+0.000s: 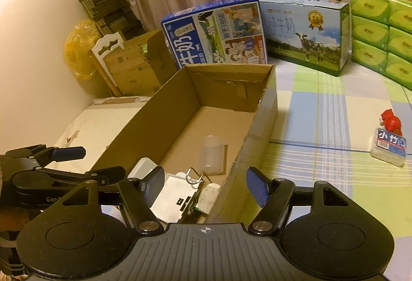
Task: Organize rigid objects
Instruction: 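Lower the lid and plug into the box and open both tools, then move both tools back to the floss box and red toy on the table, then grasp the clear floss box with the left tool while the right tool grasps the red toy, then carry the floss box with the left tool while the right tool carries the red toy over the box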
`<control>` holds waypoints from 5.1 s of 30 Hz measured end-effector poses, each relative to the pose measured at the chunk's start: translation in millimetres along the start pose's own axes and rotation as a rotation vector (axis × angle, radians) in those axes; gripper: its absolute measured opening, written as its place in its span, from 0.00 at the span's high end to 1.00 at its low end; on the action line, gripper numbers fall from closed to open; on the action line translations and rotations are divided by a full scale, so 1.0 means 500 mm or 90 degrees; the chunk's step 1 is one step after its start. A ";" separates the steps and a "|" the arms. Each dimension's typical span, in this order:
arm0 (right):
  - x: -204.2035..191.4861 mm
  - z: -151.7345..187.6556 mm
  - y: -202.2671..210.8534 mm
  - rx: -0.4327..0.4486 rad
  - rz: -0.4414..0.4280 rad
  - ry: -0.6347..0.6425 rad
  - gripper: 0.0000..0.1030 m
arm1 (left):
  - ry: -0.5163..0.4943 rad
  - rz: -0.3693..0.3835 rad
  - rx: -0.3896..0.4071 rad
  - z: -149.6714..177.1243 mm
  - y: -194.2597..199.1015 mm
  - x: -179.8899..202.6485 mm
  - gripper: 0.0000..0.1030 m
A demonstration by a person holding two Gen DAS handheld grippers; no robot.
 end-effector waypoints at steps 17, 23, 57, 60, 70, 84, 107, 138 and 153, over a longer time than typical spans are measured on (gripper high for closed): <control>0.139 0.060 0.117 0.028 0.062 -0.052 0.35 | -0.029 0.058 0.051 -0.035 0.057 0.151 0.12; 0.271 0.092 0.165 0.038 0.125 -0.102 0.35 | -0.053 0.105 0.068 -0.062 0.037 0.266 0.12; 0.757 0.034 0.023 0.095 0.276 -0.230 0.35 | -0.104 0.211 0.015 -0.111 -0.503 0.654 0.09; 0.775 0.027 -0.006 0.090 0.278 -0.226 0.35 | -0.109 0.214 0.014 -0.115 -0.539 0.664 0.09; 0.814 0.020 -0.052 0.082 0.297 -0.221 0.35 | -0.106 0.230 0.002 -0.116 -0.629 0.694 0.08; 0.839 0.034 -0.062 0.072 0.316 -0.244 0.35 | -0.094 0.216 -0.017 -0.117 -0.645 0.660 0.18; 0.688 -0.084 -0.259 0.073 0.193 -0.125 0.35 | -0.032 0.150 0.032 -0.116 -0.541 0.473 0.18; 0.642 -0.006 -0.183 0.011 0.208 -0.148 0.58 | -0.030 0.185 0.019 -0.065 -0.478 0.504 0.18; 0.565 0.117 0.005 0.025 0.233 -0.161 0.58 | -0.018 0.203 0.026 -0.011 -0.315 0.525 0.18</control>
Point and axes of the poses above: each gripper's, at about its wrist camera, not at the fingertips, and y roughly against the way its jaws point, x to its right, z to its underside, the point moved 7 cm from there along -y, roughly the way its jaws point, and after that the axes turned 13 degrees about z, right-handed, at the moved point
